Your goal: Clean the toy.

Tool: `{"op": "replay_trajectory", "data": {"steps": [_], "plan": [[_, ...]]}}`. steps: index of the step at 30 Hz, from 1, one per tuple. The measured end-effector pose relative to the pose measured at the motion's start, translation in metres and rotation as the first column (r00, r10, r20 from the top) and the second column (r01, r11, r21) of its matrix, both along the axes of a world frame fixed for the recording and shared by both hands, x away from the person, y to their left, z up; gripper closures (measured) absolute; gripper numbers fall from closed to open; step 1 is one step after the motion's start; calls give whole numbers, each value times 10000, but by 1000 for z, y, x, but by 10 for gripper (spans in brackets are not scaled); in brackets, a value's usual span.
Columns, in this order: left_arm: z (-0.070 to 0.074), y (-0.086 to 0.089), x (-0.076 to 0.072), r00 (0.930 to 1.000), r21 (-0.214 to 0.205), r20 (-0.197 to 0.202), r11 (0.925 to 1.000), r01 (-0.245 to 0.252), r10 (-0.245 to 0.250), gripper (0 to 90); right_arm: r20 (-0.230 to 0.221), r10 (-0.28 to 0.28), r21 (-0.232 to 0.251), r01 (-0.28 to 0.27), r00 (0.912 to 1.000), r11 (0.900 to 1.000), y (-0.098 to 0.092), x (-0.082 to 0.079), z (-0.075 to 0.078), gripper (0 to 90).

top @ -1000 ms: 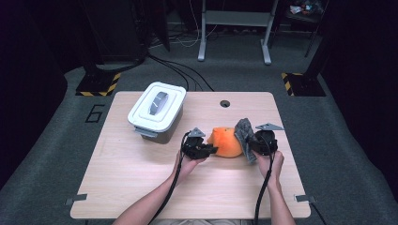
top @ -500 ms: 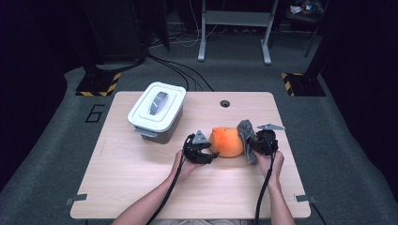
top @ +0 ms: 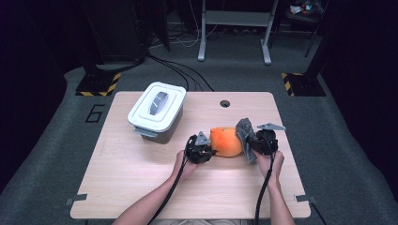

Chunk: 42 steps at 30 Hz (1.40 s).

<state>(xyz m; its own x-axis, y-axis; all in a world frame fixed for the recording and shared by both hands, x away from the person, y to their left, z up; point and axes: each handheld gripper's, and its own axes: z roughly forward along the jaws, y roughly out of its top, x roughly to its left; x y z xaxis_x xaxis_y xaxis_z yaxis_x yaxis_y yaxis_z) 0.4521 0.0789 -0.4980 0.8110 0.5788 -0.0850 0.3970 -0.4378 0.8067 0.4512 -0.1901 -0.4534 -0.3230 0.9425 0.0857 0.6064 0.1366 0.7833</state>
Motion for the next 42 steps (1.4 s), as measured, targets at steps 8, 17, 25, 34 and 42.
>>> {"op": "replay_trajectory", "data": {"steps": [8,17,25,34,42], "plan": [[12,3,1,9900,-1014,-1404,9948,-51,-92,760,640,607,-56,-604,9961,9982,14,-15,29,702],[15,-1,2,9847,-1127,-1736,9936,-73,-125,756,742,1729,-625,-1684,9822,9837,57,-22,46,699],[10,2,6,9835,-1214,-1807,9923,-265,42,755,858,1710,-1733,-1543,9815,9727,75,-18,36,701],[8,4,7,9805,-1372,-1966,9900,-319,43,754,776,1258,-1630,-1119,9890,9803,56,-18,33,700],[6,5,7,9809,-1473,-1946,9885,-347,55,751,354,367,-1269,-319,9987,9914,22,-12,16,699]]}}
